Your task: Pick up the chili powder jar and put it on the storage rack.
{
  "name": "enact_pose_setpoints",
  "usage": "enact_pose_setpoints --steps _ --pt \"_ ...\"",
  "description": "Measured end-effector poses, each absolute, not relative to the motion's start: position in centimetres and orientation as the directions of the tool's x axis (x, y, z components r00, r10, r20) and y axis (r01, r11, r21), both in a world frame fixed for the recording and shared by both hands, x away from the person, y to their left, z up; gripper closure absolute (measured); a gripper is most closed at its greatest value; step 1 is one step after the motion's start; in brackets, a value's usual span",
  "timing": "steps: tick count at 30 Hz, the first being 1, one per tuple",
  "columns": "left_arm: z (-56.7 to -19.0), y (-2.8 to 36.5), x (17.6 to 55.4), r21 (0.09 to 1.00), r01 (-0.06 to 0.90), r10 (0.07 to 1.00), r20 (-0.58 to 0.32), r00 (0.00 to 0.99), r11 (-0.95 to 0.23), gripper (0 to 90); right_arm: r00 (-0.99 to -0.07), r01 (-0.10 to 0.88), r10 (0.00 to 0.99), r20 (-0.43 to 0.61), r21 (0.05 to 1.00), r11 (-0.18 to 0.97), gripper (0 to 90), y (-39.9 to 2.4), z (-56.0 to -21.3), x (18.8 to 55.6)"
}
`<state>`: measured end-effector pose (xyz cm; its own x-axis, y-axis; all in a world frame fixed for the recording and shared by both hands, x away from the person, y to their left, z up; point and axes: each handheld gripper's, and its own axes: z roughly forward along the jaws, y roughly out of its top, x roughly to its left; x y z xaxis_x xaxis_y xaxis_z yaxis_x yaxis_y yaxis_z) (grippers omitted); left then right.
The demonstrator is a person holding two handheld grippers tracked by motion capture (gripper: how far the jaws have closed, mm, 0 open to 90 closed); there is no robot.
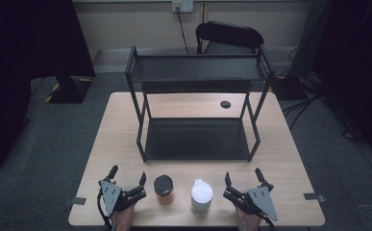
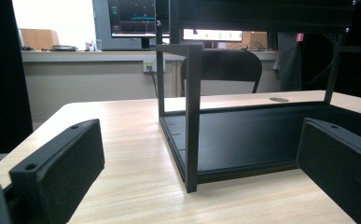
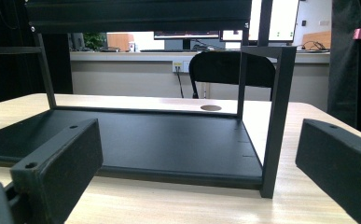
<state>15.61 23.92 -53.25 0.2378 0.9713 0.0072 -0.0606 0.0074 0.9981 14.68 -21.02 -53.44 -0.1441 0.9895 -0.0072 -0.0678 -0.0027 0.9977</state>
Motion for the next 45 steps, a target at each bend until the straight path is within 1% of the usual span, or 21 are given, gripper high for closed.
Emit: enact_pose_setpoints --steps 13,19,24,26,29,33,45 --pt "-53.2 24.1 15.7 0.998 -0.06 0.968 0.006 0.249 0.009 0.0 -0.15 -0.068 0.989 -0.007 0.998 -0.003 0.0 -21.1 -53.4 14.7" --pt "-52.8 24.6 15.7 0.998 -0.049 0.964 -0.029 0.265 0.043 0.0 -0.147 -0.067 0.989 -0.007 0.998 -0.003 0.0 -21.0 -53.4 14.7" --pt "-51.9 24.7 15.4 0.997 -0.06 0.961 -0.027 0.276 0.045 0.0 -0.149 -0.067 0.989 -0.007 0.998 -0.003 0.0 -21.1 -53.4 14.7" --pt "-51.4 24.7 15.2 0.997 -0.063 0.959 -0.018 0.283 0.037 0.0 -0.15 -0.067 0.989 -0.007 0.998 -0.003 0.0 -21.1 -53.4 14.7" --pt "-50.9 24.7 15.1 0.996 -0.064 0.952 -0.035 0.303 0.056 0.1 -0.15 -0.067 0.989 -0.007 0.998 -0.003 0.0 -21.1 -53.4 14.7" --pt "-50.2 24.6 14.9 0.997 -0.068 0.947 -0.012 0.322 0.035 0.1 -0.152 -0.067 0.988 -0.008 0.998 -0.003 0.0 -21.1 -53.4 14.7" --pt "-49.6 24.3 14.3 0.997 -0.062 0.92 -0.024 0.391 0.052 0.1 -0.155 -0.067 0.988 -0.007 0.998 -0.003 0.0 -21.2 -53.4 14.7"
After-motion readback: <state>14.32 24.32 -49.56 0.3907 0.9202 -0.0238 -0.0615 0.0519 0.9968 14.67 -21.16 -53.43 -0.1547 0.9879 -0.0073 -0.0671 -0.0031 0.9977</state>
